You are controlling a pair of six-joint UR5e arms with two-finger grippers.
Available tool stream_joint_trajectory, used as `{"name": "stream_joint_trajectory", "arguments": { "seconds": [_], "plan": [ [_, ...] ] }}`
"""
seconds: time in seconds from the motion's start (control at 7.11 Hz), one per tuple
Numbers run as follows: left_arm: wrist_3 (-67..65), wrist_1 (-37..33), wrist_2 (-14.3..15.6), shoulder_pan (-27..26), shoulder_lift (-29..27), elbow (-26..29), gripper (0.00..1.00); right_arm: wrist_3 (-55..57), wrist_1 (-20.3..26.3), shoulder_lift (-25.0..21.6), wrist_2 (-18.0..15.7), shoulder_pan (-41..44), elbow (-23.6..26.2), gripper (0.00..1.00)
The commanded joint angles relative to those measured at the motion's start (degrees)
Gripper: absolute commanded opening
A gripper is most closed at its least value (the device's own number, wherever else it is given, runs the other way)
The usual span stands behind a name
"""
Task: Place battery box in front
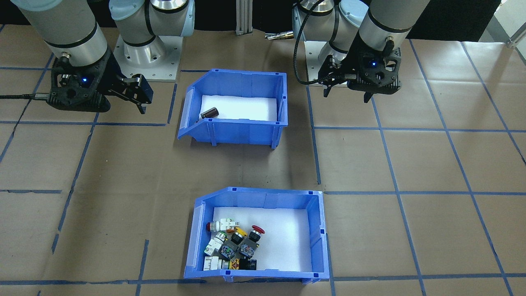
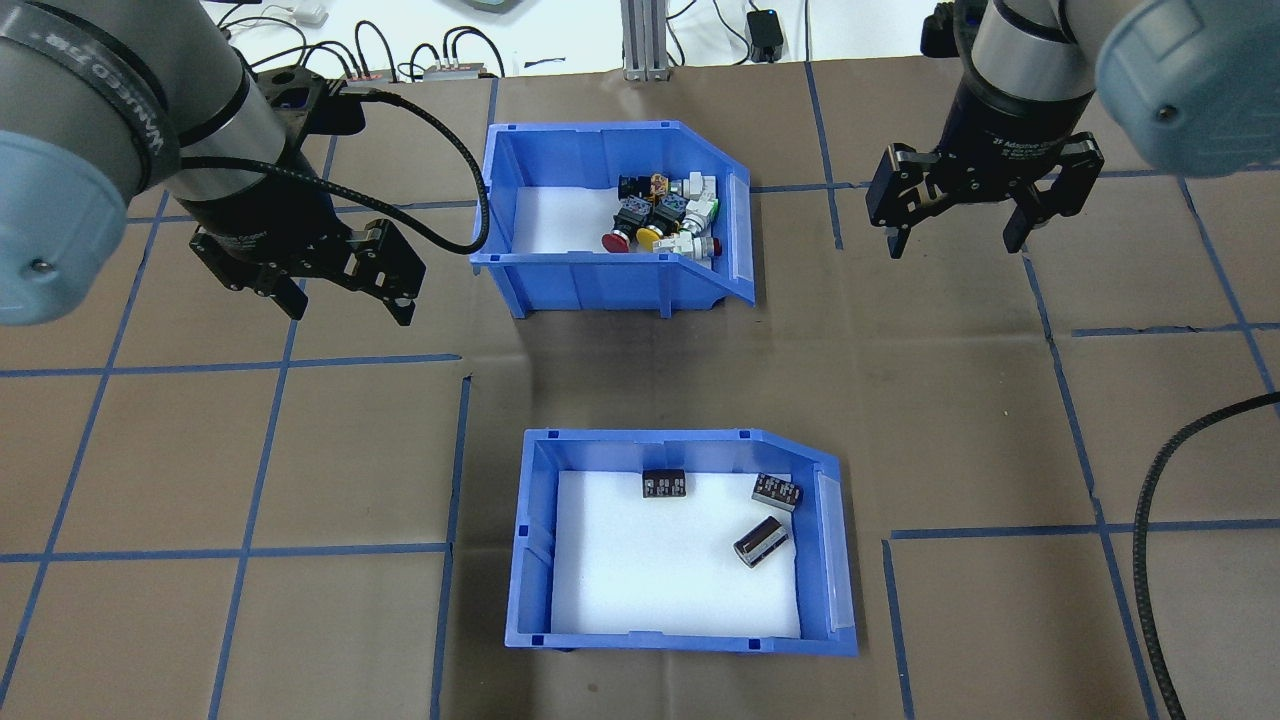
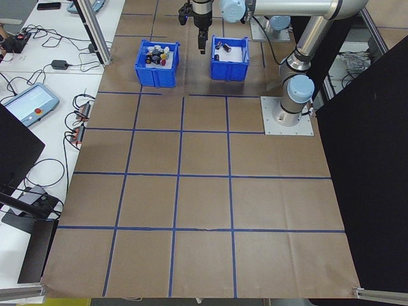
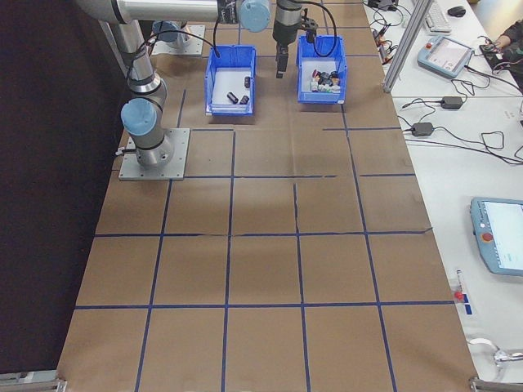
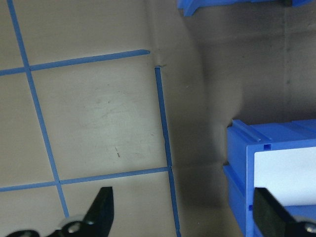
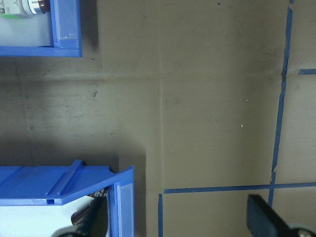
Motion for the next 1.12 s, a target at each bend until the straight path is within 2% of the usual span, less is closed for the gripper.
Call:
{"name": "stream_joint_trajectory", "arguments": {
  "seconds": [0.0,0.98],
  "plan": [
    [0.0,0.0,-0.17,0.0,-0.63,0.24,1.0,-0.02,0.0,-0.24,0.0,0.0,-0.06,1.0],
    [-0.35,3.51,0.09,0.0,-1.87,-0.36,1.0,-0.1,0.44,0.11,0.26,0.0,-0.49,1.0]
  ]
}}
